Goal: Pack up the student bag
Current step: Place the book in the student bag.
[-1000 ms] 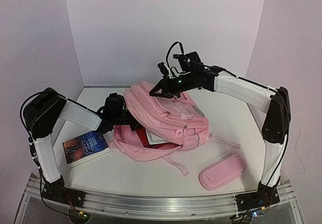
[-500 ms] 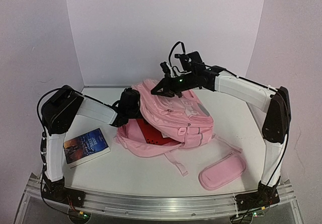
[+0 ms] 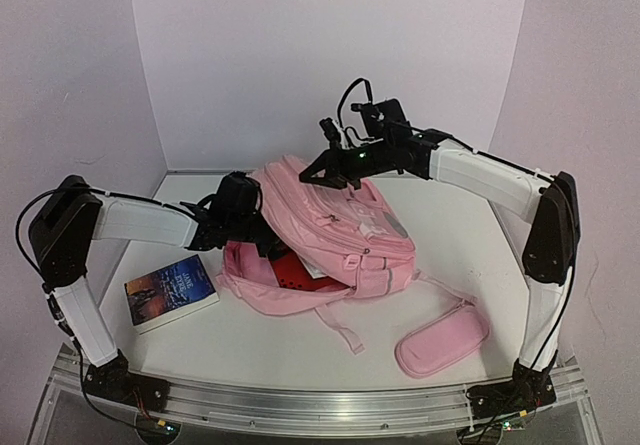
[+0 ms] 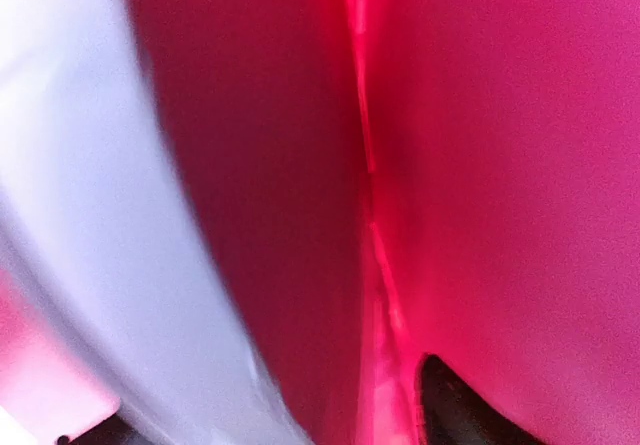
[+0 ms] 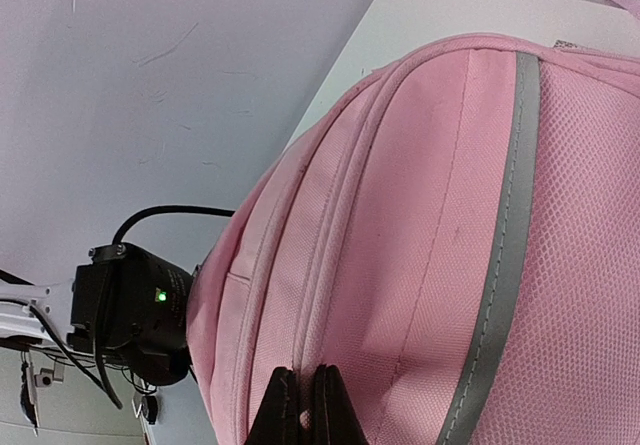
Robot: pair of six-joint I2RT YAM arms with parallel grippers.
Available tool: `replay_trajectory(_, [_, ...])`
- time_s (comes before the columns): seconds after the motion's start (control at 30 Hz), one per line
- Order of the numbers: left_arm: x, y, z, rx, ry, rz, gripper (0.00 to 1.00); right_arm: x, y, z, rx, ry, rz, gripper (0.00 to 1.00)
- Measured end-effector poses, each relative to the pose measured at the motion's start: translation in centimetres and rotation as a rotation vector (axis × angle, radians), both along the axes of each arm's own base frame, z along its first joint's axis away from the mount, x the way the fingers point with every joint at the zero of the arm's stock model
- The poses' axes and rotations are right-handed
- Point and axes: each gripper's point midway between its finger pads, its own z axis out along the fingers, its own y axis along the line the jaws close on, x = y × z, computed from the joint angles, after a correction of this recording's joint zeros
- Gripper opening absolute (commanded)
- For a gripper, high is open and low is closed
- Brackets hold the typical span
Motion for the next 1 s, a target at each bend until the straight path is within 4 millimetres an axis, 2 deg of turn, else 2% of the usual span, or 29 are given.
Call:
replay_trajectory(0.17, [-1.1, 0.9, -2.4, 0.039, 0.06, 0.001, 0.82, 0.0, -0.1, 0.3, 0.005, 0.004, -0.003, 0.0])
replay_trajectory(0.37, [-2.1, 1.7, -4.0, 0.05, 0.101, 0.01, 0.8, 0.0, -0.1, 0.3, 0.009, 0.01, -0.002, 0.0])
replay_trajectory(0.47, [-2.8, 2.3, -4.4, 0.042, 0.111, 0.013, 0.69, -0.1, -0.1, 0.3, 0.01, 0.012, 0.0, 0.0])
replay_trajectory(0.57, [-3.3, 2.7, -4.3, 0.027, 0.1, 0.012, 0.45, -0.1, -0.1, 0.3, 0.011, 0.013, 0.002, 0.0])
replay_trajectory(0.63, [-3.3, 2.4, -3.7, 0.015, 0.076, -0.005, 0.36, -0.2, -0.1, 0.4, 0.012, 0.013, 0.006, 0.0])
replay_trajectory(0.73, [-2.6, 1.1, -2.4, -0.007, 0.035, -0.051, 0.25, -0.3, -0.1, 0.4, 0.014, 0.012, 0.01, 0.0])
replay_trajectory(0.9, [-0.7, -2.8, -0.4, -0.068, -0.023, -0.156, 0.14, -0.3, -0.2, 0.5, 0.009, -0.001, 0.019, 0.0])
replay_trajectory(1.0, [0.1, -5.0, 0.4, -0.1, -0.05, -0.218, 0.13, 0.0, -0.6, 0.7, -0.002, -0.012, 0.014, 0.0])
